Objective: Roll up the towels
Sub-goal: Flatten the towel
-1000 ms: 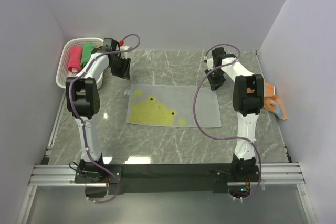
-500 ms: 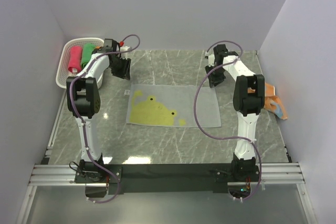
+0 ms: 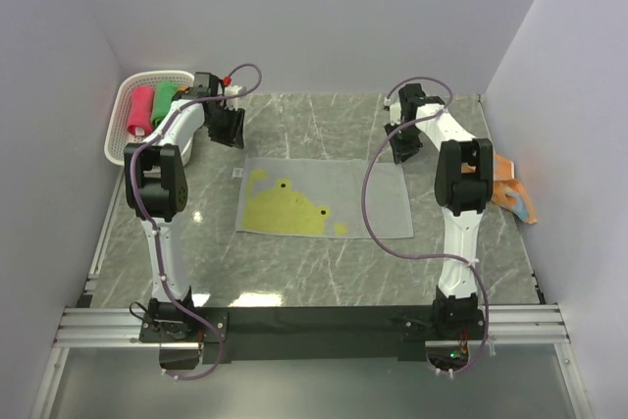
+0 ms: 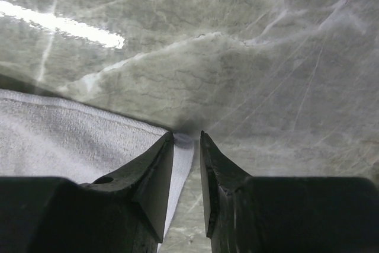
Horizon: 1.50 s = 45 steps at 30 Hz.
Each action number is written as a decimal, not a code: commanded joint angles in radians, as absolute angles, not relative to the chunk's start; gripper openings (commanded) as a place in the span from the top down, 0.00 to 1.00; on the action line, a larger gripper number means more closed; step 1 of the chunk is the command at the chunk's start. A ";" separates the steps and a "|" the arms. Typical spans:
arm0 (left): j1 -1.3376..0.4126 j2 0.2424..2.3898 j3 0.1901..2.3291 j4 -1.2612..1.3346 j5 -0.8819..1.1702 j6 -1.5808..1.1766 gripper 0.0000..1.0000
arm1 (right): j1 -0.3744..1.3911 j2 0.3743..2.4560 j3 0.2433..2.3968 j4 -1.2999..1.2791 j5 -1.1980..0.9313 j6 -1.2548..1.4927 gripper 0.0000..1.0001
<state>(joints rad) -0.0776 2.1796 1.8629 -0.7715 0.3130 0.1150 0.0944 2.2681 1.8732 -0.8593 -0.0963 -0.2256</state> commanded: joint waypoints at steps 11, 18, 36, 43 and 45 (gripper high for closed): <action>-0.083 2.246 1.914 -0.772 0.342 0.106 0.62 | 0.087 2.273 1.859 -0.868 -0.112 -0.255 1.00; -0.089 2.270 1.924 -0.762 0.365 0.092 0.62 | 0.089 2.258 1.876 -0.871 -0.140 -0.253 1.00; -0.161 2.263 1.859 -0.715 0.249 0.140 0.60 | 0.086 2.249 1.868 -0.858 -0.143 -0.247 1.00; -0.160 2.253 1.859 -0.706 0.189 0.146 0.63 | 0.086 2.249 1.864 -0.856 -0.140 -0.248 1.00; -0.160 2.255 1.856 -0.707 0.192 0.137 0.64 | 0.084 2.247 1.864 -0.854 -0.135 -0.250 1.00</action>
